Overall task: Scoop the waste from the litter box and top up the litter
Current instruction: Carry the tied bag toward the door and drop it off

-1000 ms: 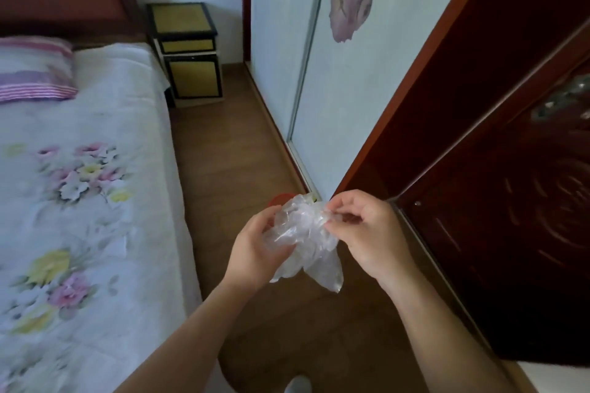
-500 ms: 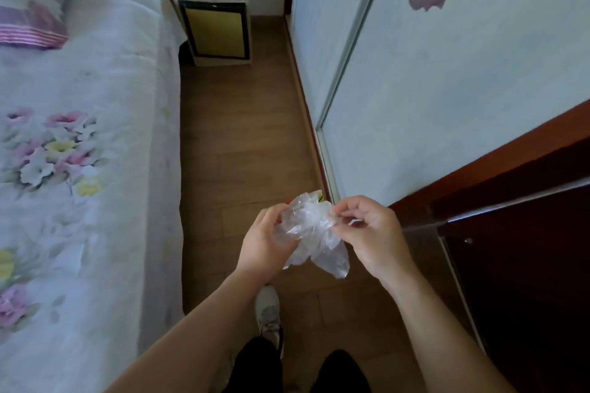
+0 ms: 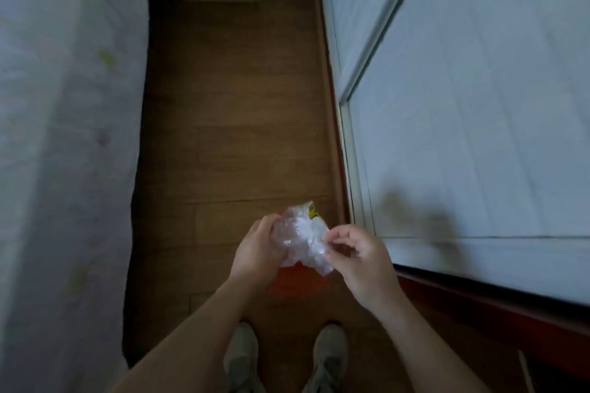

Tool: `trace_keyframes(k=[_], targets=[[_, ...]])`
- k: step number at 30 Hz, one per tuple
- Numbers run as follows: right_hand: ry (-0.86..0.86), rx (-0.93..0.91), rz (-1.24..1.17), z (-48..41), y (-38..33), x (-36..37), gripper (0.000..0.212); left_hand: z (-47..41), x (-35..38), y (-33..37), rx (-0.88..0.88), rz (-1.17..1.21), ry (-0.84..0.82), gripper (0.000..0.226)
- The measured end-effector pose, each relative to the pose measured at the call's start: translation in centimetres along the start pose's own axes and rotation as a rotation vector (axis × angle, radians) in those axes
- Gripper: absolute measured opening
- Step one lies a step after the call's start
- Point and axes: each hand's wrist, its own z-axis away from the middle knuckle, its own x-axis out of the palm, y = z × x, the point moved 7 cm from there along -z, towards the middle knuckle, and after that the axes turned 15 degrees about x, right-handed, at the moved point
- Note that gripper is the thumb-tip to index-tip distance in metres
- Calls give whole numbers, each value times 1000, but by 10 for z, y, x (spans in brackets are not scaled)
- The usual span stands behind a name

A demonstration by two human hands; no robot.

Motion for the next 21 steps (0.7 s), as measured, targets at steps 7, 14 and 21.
trace_keyframes(k=[7, 14, 21], targets=[[-18, 119, 37, -97, 103, 57, 17, -32, 69, -92, -87, 12, -72, 65], [51, 197, 163, -105, 111, 59, 29, -20, 59, -96, -111, -5, -80, 85], [101, 103, 422, -9, 1, 21, 53, 34, -28, 27, 55, -115, -66, 69]])
